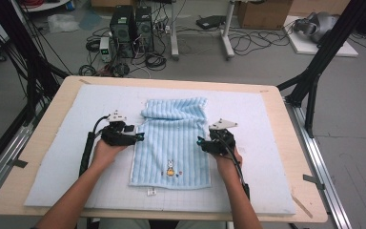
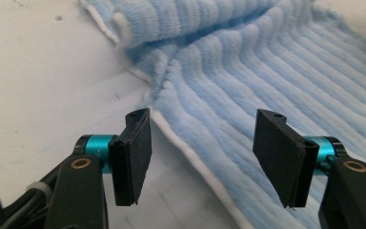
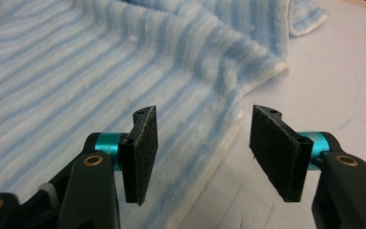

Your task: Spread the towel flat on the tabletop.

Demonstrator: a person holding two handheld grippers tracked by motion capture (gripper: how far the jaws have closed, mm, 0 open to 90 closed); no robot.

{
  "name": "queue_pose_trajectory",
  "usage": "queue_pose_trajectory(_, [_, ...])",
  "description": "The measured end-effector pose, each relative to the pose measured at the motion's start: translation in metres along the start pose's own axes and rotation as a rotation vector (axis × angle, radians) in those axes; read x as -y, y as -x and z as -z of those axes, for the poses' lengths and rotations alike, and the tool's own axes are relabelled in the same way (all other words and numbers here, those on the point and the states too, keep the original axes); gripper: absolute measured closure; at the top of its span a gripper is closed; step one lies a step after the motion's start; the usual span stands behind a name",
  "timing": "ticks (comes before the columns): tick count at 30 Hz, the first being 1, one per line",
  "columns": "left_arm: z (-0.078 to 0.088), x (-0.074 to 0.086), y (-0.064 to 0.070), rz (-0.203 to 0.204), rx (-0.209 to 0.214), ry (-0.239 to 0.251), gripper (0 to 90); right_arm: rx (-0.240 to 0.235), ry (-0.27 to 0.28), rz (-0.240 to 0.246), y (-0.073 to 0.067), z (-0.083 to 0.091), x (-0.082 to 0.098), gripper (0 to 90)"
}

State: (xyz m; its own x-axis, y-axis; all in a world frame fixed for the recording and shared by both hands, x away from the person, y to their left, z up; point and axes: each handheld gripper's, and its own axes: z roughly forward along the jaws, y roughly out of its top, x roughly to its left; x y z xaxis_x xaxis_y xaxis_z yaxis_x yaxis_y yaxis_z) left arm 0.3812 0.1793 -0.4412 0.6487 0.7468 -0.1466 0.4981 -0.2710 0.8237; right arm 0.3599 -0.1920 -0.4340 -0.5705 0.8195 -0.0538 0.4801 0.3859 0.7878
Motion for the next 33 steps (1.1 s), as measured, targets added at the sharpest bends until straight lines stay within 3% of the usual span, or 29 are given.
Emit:
queue_pose_trajectory(5, [0.012, 0.008, 0.013, -0.013, 0.014, -0.007, 38.8, -0.017, -0.005, -0.005, -0.009, 0.012, 0.015, 30.8])
queue_pose_trajectory(11, [0.020, 0.027, 0.026, 0.001, 0.046, -0.028, 40.6, -0.041, -0.021, 0.008, -0.022, 0.024, 0.031, 22.6])
queue_pose_trajectory(13, [0.020, 0.032, 0.029, -0.004, 0.063, -0.053, 45.3, -0.050, -0.015, 0.006, -0.025, 0.028, 0.034, 21.6])
queue_pose_trajectory(17, [0.021, 0.032, 0.037, -0.056, 0.053, -0.070, 53.2, -0.050, -0.027, 0.024, -0.032, 0.029, 0.037, 20.9])
queue_pose_trajectory(22, [0.022, 0.034, 0.041, -0.070, 0.035, -0.073, 76.9, -0.070, -0.062, 0.077, -0.038, 0.025, 0.038, 18.0])
queue_pose_trajectory(24, [0.022, 0.034, 0.043, -0.091, 0.043, -0.076, 84.0, -0.085, -0.070, 0.089, -0.038, 0.026, 0.037, 24.1])
queue_pose_trajectory(27, [0.022, 0.034, 0.044, -0.091, 0.047, -0.079, 85.4, -0.157, -0.062, 0.078, -0.037, 0.028, 0.038, 44.6])
queue_pose_trajectory(30, [0.024, 0.036, 0.045, -0.085, 0.060, -0.080, 86.0, -0.182, -0.055, 0.074, -0.040, 0.031, 0.039, 66.0])
queue_pose_trajectory(33, [0.027, 0.037, 0.046, -0.086, 0.068, -0.088, 86.1, -0.218, -0.058, 0.068, -0.042, 0.033, 0.041, 79.4])
